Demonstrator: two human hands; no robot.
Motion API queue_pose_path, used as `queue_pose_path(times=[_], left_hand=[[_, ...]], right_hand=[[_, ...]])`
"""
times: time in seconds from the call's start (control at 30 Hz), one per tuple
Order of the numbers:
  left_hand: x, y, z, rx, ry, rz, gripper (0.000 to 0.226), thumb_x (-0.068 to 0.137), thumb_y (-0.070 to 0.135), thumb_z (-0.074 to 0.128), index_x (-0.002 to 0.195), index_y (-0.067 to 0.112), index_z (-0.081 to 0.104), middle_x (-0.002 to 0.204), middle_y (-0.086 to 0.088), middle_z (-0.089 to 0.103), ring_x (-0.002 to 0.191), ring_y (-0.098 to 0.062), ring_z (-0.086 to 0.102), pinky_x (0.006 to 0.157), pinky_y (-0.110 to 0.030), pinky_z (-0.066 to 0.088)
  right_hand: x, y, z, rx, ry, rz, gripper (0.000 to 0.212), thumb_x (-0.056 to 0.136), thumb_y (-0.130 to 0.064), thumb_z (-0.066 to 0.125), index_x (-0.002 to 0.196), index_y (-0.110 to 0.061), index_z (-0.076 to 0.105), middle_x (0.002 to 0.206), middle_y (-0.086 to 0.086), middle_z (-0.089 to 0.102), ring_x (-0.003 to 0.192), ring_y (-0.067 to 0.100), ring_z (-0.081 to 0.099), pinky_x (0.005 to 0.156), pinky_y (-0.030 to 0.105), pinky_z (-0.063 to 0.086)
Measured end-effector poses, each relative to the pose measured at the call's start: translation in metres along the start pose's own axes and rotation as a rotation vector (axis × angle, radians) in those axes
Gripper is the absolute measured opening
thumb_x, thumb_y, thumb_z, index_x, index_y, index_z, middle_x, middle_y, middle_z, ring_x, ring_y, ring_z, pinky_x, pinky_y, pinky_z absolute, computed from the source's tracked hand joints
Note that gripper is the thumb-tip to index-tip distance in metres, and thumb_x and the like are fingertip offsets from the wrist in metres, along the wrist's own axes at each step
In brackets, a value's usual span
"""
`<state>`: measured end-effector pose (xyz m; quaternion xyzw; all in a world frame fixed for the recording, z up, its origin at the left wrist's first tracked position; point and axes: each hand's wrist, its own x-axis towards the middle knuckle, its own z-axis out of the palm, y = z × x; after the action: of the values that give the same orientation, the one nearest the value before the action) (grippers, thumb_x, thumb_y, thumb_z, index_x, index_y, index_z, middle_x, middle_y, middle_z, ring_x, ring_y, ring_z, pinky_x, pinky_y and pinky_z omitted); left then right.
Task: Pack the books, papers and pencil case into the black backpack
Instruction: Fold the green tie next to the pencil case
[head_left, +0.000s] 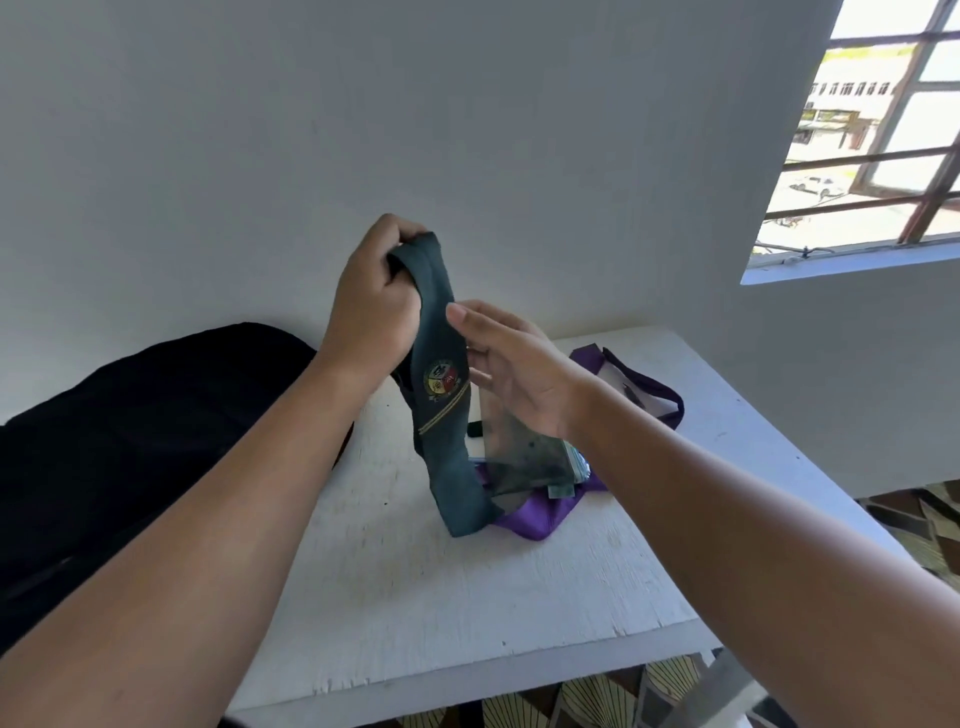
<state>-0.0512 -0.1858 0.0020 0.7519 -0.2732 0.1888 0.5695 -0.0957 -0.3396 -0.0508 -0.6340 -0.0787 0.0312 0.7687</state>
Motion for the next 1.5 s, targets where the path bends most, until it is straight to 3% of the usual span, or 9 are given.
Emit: queue_pose_path(times=[0.23, 0.43, 0.5, 0.73, 0.87, 1.0, 1.1, 1.33, 1.5], left_hand=[[-0.021, -0.033, -0.002, 0.132, -0.212, -0.054, 0.008, 0.103, 0.016, 0.057, 0.106, 0.019, 0.063, 0.088, 0.009, 0.067, 0.082, -0.015, 0.065, 0.078, -0.032, 0.053], [-0.05, -0.045, 0.013, -0.017, -0.249, -0.208, 0.03, 0.105, 0.0, 0.039, 0.119, 0.014, 0.062, 0.1, -0.001, 0.071, 0.083, -0.008, 0.067, 0.075, -0.022, 0.052], [-0.055, -0.043, 0.02, -0.096, -0.231, -0.273, 0.037, 0.101, -0.002, 0.037, 0.121, 0.017, 0.062, 0.104, -0.006, 0.071, 0.091, -0.012, 0.066, 0.082, -0.035, 0.057], [-0.066, -0.029, 0.027, -0.67, -0.295, -0.567, 0.031, 0.103, 0.031, 0.045, 0.115, 0.019, 0.071, 0.106, -0.01, 0.076, 0.096, -0.021, 0.072, 0.086, -0.036, 0.059], [-0.067, -0.035, 0.034, -0.392, -0.395, -0.482, 0.031, 0.095, 0.03, 0.069, 0.124, 0.027, 0.058, 0.101, 0.014, 0.075, 0.096, -0.006, 0.07, 0.078, -0.017, 0.054], [-0.067, -0.04, 0.03, -0.407, -0.38, -0.629, 0.015, 0.1, 0.005, 0.05, 0.111, 0.01, 0.06, 0.089, -0.013, 0.066, 0.078, -0.026, 0.068, 0.078, -0.035, 0.056], [-0.07, -0.049, 0.025, -0.193, -0.455, -0.636, 0.024, 0.095, -0.003, 0.044, 0.11, 0.005, 0.06, 0.08, -0.011, 0.068, 0.071, -0.021, 0.067, 0.072, -0.027, 0.057], [-0.057, -0.071, 0.026, -0.197, -0.038, -0.635, 0.026, 0.096, 0.002, 0.038, 0.091, 0.014, 0.061, 0.068, 0.0, 0.052, 0.066, -0.016, 0.045, 0.067, -0.031, 0.038], [-0.048, -0.061, 0.023, -0.25, 0.158, -0.444, 0.028, 0.099, -0.003, 0.033, 0.103, 0.011, 0.058, 0.084, -0.001, 0.058, 0.074, -0.01, 0.05, 0.068, -0.023, 0.042]], right_hand=[[0.003, -0.005, 0.005, 0.33, 0.127, -0.146, 0.016, 0.102, -0.013, 0.063, 0.117, -0.007, 0.063, 0.095, 0.008, 0.072, 0.079, 0.018, 0.068, 0.065, 0.03, 0.057], [0.011, -0.009, 0.007, 0.401, 0.164, -0.138, 0.015, 0.101, -0.018, 0.066, 0.111, -0.006, 0.065, 0.101, 0.016, 0.071, 0.092, 0.029, 0.068, 0.082, 0.046, 0.06], [0.014, -0.012, 0.012, 0.416, 0.176, -0.151, 0.01, 0.101, -0.017, 0.066, 0.104, -0.007, 0.066, 0.095, 0.012, 0.071, 0.087, 0.026, 0.067, 0.081, 0.043, 0.058], [0.02, -0.016, 0.018, 0.438, 0.247, -0.191, 0.007, 0.099, -0.015, 0.068, 0.097, -0.009, 0.066, 0.085, 0.01, 0.07, 0.075, 0.022, 0.067, 0.071, 0.039, 0.059], [0.02, -0.015, 0.015, 0.423, 0.297, -0.191, 0.008, 0.099, -0.017, 0.069, 0.096, -0.011, 0.066, 0.084, 0.006, 0.07, 0.076, 0.019, 0.066, 0.072, 0.038, 0.056], [0.02, -0.008, 0.001, 0.48, 0.327, -0.141, 0.015, 0.098, -0.022, 0.069, 0.107, -0.011, 0.063, 0.098, 0.007, 0.071, 0.092, 0.024, 0.065, 0.079, 0.039, 0.056], [0.018, -0.003, -0.006, 0.54, 0.311, -0.084, 0.016, 0.099, -0.023, 0.065, 0.109, -0.012, 0.059, 0.093, 0.007, 0.07, 0.088, 0.025, 0.066, 0.078, 0.038, 0.056], [0.015, 0.007, -0.016, 0.577, 0.309, -0.041, 0.015, 0.094, -0.027, 0.043, 0.086, -0.022, 0.056, 0.073, -0.004, 0.063, 0.081, 0.014, 0.06, 0.099, 0.039, 0.03], [0.009, 0.034, -0.026, 0.44, 0.267, -0.014, 0.017, 0.082, -0.027, 0.05, 0.066, -0.02, 0.051, 0.078, 0.0, 0.051, 0.078, 0.018, 0.046, 0.077, 0.034, 0.038]])
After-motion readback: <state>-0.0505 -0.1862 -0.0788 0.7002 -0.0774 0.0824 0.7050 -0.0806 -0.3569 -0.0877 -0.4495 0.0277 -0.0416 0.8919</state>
